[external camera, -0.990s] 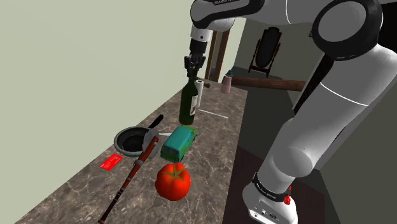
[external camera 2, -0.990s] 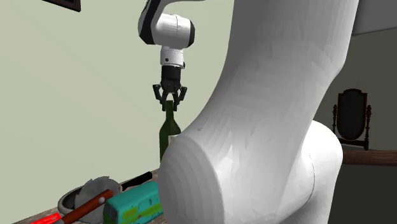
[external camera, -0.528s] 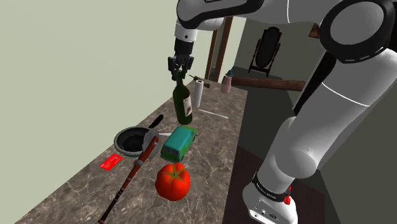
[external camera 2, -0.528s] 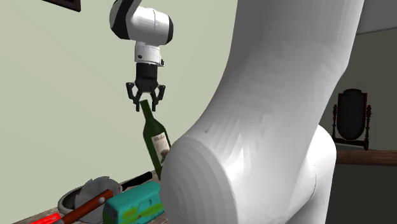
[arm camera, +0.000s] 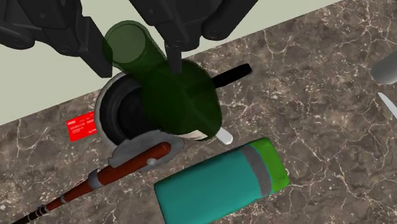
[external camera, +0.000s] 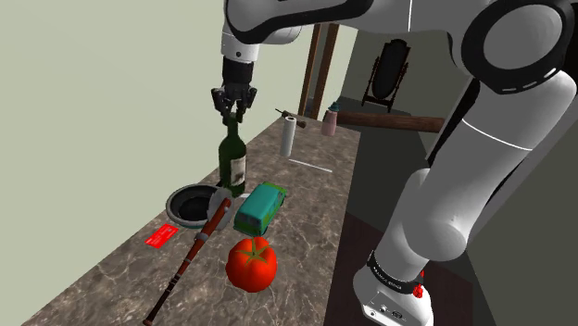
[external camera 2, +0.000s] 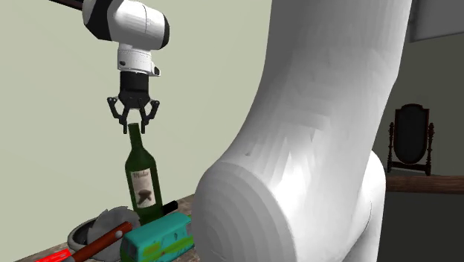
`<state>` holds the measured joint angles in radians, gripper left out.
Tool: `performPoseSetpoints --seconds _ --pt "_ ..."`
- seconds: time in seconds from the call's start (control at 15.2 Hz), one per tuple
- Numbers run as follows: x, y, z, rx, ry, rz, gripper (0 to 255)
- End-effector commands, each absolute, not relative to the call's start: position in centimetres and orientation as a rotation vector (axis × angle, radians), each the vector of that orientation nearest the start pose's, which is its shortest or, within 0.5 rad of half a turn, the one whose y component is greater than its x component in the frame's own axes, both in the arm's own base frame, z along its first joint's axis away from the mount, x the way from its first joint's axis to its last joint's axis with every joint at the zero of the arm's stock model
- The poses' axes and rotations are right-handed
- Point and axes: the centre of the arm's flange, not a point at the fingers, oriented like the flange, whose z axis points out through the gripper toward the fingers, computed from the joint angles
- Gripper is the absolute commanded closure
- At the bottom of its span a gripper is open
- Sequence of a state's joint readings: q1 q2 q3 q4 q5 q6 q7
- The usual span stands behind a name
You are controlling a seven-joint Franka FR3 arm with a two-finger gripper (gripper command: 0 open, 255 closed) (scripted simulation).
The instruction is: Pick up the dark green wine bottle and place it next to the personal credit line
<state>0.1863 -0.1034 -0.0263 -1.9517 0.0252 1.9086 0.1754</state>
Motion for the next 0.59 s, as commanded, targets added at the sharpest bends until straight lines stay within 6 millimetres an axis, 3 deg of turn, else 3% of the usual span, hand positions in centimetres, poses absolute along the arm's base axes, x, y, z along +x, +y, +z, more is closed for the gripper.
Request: performPoseSetpoints --seconds 0.0,0.53 --pt "52.9 11.3 53.0 -3.103 0.037 -0.085 255" --pt "53.6 21.8 53.1 -3.103 0.037 -0.085 255"
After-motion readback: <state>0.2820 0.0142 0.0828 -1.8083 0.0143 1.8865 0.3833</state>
